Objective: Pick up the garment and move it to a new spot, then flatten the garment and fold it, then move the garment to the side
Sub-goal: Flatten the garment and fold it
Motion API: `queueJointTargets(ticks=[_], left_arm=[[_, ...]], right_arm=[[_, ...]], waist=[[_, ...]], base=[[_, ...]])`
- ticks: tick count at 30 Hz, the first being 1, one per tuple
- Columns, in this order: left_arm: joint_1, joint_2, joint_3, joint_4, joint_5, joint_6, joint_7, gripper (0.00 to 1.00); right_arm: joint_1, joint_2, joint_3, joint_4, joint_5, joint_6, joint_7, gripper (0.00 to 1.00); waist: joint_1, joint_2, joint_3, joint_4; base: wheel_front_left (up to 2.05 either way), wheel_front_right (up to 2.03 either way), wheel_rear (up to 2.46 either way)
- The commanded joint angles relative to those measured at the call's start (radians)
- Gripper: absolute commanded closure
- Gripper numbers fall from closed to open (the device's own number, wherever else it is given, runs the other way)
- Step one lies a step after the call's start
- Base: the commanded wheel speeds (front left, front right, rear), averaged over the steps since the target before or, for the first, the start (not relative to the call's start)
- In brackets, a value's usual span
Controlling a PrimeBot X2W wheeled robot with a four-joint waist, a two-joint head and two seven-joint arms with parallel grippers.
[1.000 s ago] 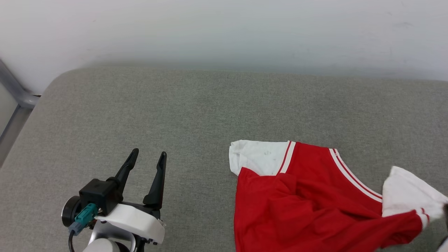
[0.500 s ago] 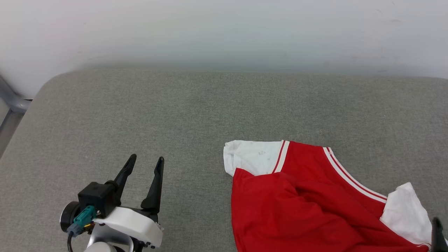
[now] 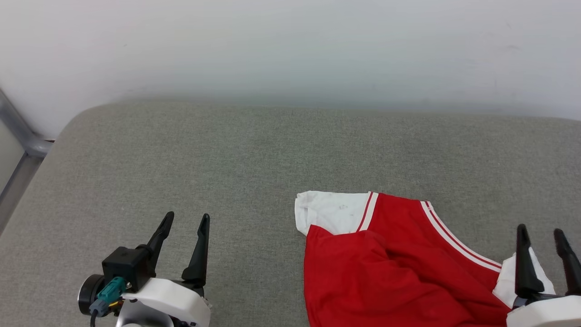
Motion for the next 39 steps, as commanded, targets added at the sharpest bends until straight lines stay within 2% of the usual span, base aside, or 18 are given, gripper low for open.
queueJointTargets(ticks=[1,6,10,13,20,26,31,39], left_arm=[[0.01,0.002,-0.001,0.005,0.003,0.002,-0.004,0.0],[0.005,0.011,0.008,0.018,0.002,0.0,-0.009,0.0],[-0.044,0.019,0.003,0.027,0.002,-0.031,0.002,0.0],[-0.105,0.011,-0.016,0.047,-0.015,-0.077,0.037,0.0],[-0.314,-0.034,-0.08,0.138,-0.07,-0.193,0.209,0.0],[-0.496,-0.069,-0.152,0.257,-0.108,-0.29,0.41,0.0],[-0.616,-0.084,-0.192,0.362,-0.141,-0.332,0.571,0.0],[-0.722,-0.077,-0.265,0.497,-0.152,-0.364,0.755,0.0]], right_arm=[[0.01,0.0,0.015,-0.014,0.002,-0.001,0.009,0.0],[0.048,0.0,0.096,-0.1,-0.003,-0.001,0.07,0.0],[0.066,0.0,0.136,-0.169,0.01,-0.001,0.106,0.0],[0.053,0.0,0.152,-0.202,0.017,-0.001,0.125,0.0],[0.012,0.0,0.163,-0.232,0.022,-0.001,0.154,0.0],[-0.021,0.0,0.168,-0.237,0.024,-0.001,0.162,0.0],[-0.056,0.0,0.185,-0.24,0.015,-0.001,0.164,0.0],[-0.087,0.0,0.192,-0.22,0.037,-0.001,0.142,0.0]], waist=[[0.0,0.0,-0.005,0.001],[0.0,0.0,-0.009,-0.007],[0.0,0.0,0.014,-0.026],[0.0,0.0,0.043,-0.042],[0.0,0.0,0.132,-0.081],[0.0,0.0,0.203,-0.106],[0.0,0.0,0.259,-0.133],[0.0,0.0,0.328,-0.161]], base=[[0.0,0.0,0.0],[0.0,0.0,0.0],[0.0,0.0,0.0],[0.0,0.0,0.0],[0.0,0.0,0.0],[0.0,0.0,0.0],[0.0,0.0,0.0],[0.0,0.0,0.0]])
